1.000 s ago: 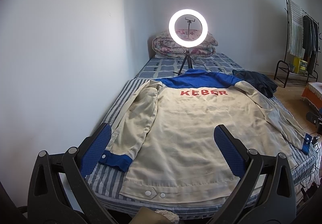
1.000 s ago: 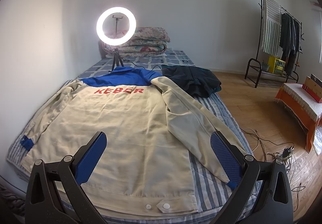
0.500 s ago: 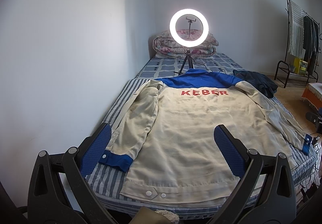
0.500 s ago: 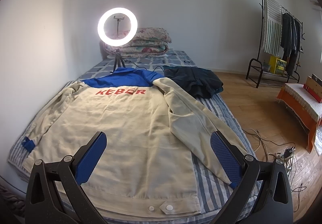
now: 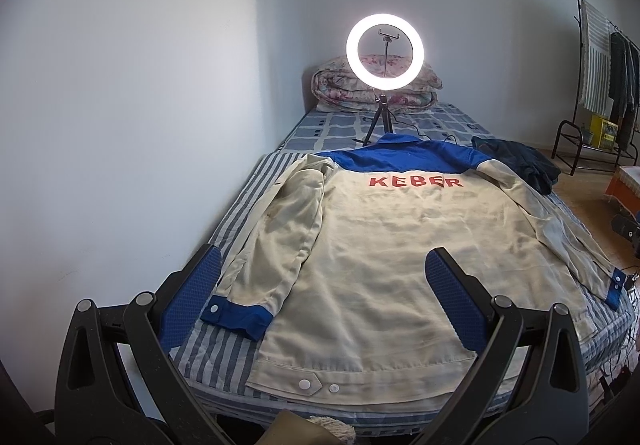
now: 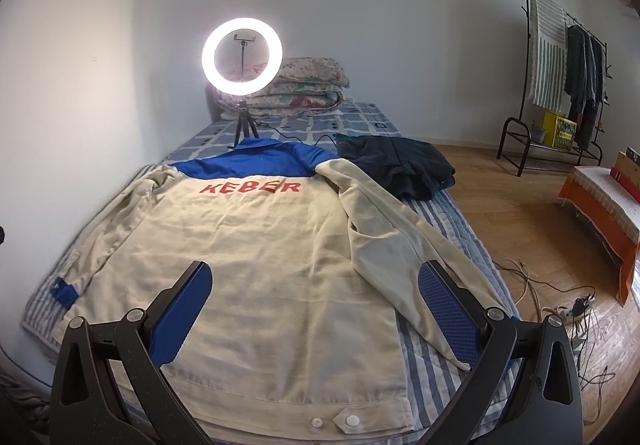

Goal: Fold large clothes

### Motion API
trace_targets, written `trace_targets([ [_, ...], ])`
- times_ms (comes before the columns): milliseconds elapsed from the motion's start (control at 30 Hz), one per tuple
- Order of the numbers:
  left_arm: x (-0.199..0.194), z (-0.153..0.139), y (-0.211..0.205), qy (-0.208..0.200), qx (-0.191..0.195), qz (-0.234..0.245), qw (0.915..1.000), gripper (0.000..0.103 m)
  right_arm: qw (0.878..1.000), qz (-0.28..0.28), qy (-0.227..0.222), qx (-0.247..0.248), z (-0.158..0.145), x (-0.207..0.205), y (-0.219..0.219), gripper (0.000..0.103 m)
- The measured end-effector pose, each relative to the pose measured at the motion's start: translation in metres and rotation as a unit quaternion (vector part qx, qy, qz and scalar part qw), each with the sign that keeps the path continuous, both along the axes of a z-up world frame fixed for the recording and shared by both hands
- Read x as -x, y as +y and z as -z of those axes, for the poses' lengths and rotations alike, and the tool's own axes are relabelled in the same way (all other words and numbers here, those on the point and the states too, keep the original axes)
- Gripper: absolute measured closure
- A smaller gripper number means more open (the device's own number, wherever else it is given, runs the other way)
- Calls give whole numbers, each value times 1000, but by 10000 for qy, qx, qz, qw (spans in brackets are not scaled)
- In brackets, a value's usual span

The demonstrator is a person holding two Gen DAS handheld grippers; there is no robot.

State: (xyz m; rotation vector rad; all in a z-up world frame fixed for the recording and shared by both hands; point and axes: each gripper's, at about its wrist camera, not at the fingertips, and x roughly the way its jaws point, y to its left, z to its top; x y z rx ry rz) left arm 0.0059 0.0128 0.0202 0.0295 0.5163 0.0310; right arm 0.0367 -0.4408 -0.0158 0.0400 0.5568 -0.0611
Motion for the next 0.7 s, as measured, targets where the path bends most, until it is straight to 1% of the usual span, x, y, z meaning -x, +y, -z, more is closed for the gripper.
trace_targets([
  [533, -10, 11, 14, 107, -34, -201, 9997, 0, 10000, -50, 19, 37, 1, -12, 14, 0],
  [700, -17, 15, 23, 191, -113, -237, 9995, 0, 10000, -14, 26, 52, -1, -18, 18, 0],
])
